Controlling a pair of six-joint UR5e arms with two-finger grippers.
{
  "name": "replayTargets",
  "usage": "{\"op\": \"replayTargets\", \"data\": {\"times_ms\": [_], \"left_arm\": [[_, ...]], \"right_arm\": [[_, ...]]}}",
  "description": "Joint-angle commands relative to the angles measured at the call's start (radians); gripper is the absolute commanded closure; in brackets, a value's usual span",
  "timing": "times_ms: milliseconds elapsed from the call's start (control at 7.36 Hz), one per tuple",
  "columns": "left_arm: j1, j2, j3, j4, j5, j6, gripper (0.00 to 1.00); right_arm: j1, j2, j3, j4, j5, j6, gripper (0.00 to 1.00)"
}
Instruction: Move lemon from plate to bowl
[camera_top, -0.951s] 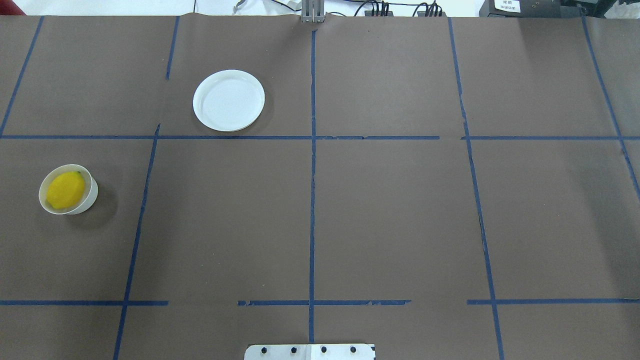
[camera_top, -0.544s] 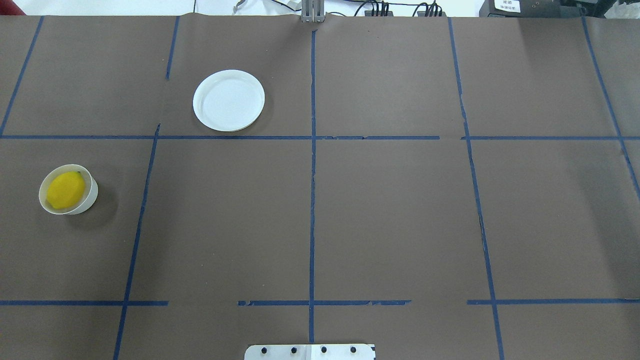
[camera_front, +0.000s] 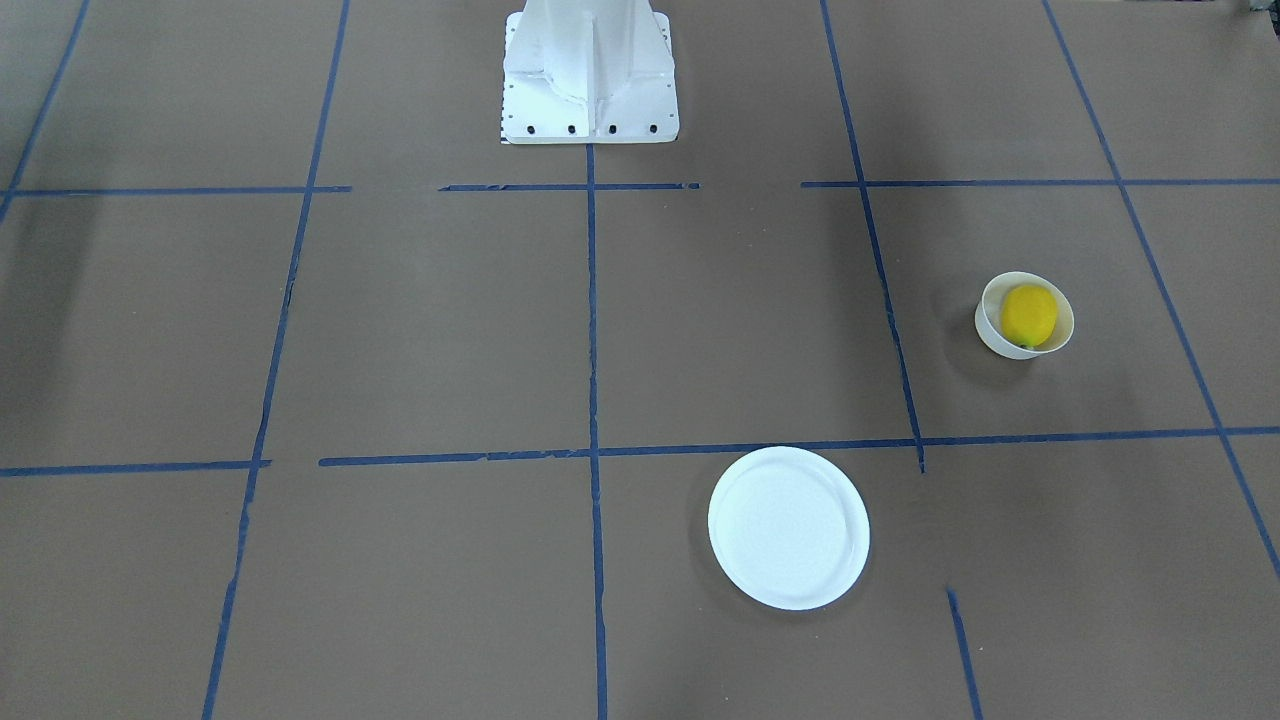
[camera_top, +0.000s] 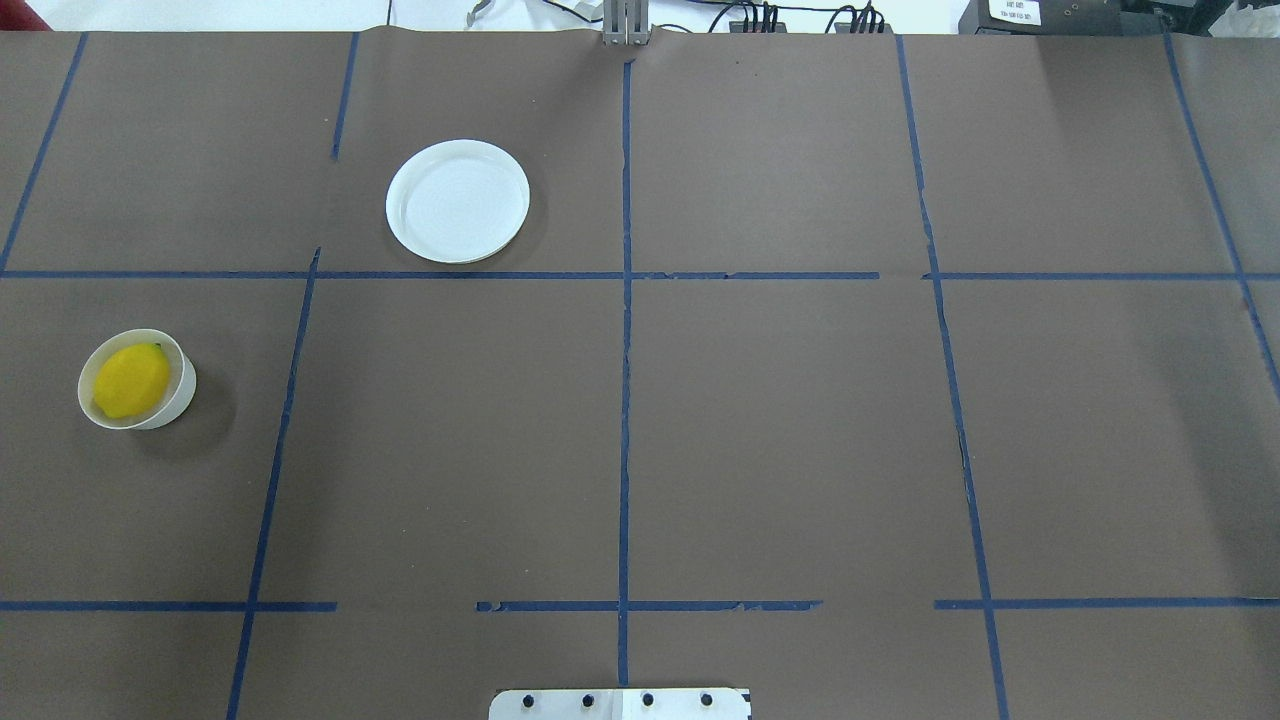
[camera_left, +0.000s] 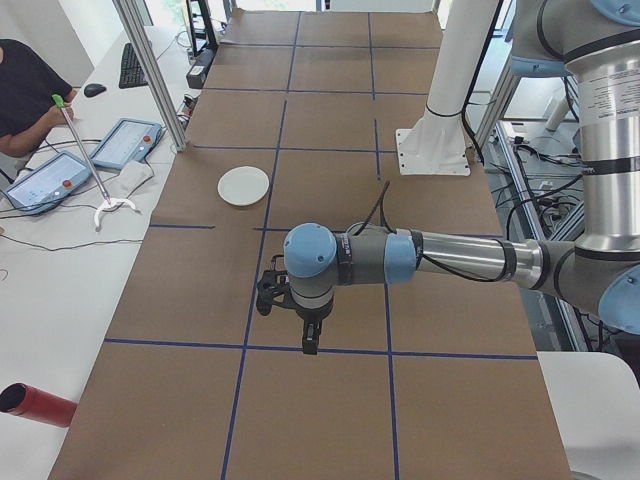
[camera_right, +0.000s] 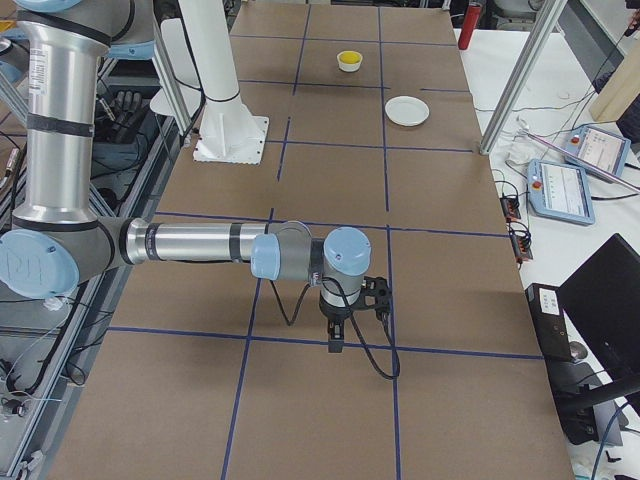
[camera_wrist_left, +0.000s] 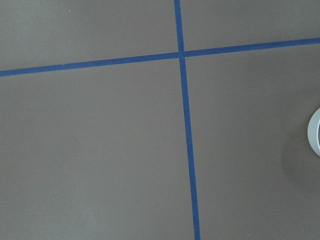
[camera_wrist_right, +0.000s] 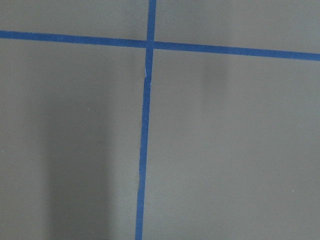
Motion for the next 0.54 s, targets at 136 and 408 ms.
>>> {"op": "replayTargets", "data": {"times_ms": [136,408], "left_arm": [[0.0,0.018,-0.007,-0.002,0.025,0.001,0.0],[0.0,0.019,0.003,-0.004,0.023,0.0,0.0]], "right_arm": [[0.0,0.0,0.0,0.0,0.0,0.0,0.0],[0.0,0.0,0.0,0.0,0.0,0.0,0.0]]}}
